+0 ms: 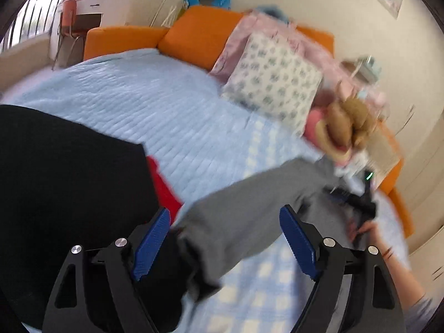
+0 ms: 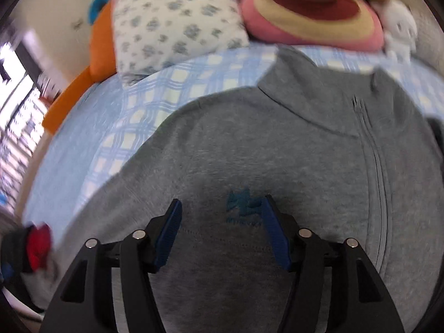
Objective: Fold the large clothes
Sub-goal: 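Lay the sleeve across the body with the left tool while the right tool grips the side near the collar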
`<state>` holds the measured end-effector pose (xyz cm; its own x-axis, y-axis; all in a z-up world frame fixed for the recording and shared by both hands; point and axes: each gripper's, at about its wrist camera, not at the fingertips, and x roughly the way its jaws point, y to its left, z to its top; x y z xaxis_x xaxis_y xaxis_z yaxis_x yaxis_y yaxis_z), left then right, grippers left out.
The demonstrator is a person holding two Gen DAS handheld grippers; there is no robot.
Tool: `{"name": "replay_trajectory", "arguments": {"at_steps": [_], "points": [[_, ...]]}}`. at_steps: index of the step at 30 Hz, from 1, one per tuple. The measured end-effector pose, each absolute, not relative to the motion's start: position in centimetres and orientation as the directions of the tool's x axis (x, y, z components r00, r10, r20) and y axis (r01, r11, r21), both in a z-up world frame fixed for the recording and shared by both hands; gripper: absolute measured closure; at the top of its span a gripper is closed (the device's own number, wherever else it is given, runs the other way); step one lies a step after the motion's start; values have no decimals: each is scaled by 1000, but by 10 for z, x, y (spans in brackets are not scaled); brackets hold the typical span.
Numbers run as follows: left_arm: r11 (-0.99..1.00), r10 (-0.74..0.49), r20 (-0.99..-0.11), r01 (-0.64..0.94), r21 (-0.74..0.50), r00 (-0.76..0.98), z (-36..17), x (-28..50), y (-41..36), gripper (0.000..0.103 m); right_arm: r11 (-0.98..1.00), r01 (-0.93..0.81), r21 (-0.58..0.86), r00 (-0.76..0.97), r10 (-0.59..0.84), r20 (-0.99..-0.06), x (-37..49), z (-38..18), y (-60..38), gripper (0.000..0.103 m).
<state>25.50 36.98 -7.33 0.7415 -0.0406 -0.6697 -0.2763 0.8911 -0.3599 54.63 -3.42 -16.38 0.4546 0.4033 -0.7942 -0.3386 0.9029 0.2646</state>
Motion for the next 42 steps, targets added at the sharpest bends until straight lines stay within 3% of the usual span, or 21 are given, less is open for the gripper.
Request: {"name": "replay_trajectory", "arguments": {"at_steps": [2,6,10,15,20,21,23,25,26,28,29,33,37,42], "points": [[902,-38,-687,-270,-336,726,-77,246,362,21,901,-370,227,480,394,-784,540,-166,-30,33],[915,-147,-709,-179,-363,690,-91,246,340,21,896,-409,171,489,374,-788,537,-170,-18,19],[953,-60,-774,-196,-233,630,-112,256,321,21,891,-421,170,489,381,-785,536,-170,-18,19],[960,164,-819,-281,3,550,-129,262,308,21,887,-421,187,490,397,-776,536,-171,-21,19],[942,204,-839,-334,28,504,-138,272,309,22,892,-429,143,498,366,-786,534,-172,-16,17],[942,186,-835,-336,1,517,-137,273,312,29,892,-429,142,497,365,-787,534,-172,-15,17],[933,178,-846,-360,-18,502,-141,277,320,91,893,-428,139,494,360,-791,535,-171,-13,18],[931,143,-857,-361,-54,496,-147,280,327,93,893,-424,151,490,366,-791,539,-168,-13,28],[933,153,-856,-359,-40,493,-148,282,327,93,893,-417,170,487,377,-788,543,-165,-15,41],[942,155,-852,-335,-25,499,-149,282,323,93,883,-403,242,452,421,-786,558,-161,-19,53],[944,153,-852,-329,-24,501,-149,284,323,93,878,-396,268,436,437,-787,563,-161,-20,63],[958,128,-837,-283,-34,533,-139,287,325,93,863,-408,298,389,459,-799,581,-159,-13,76],[963,113,-807,-264,-54,579,-110,285,334,94,850,-453,267,344,443,-828,594,-160,4,76],[980,8,-718,-147,-132,696,-34,289,325,94,865,-444,235,278,382,-881,610,-174,15,80]]}}
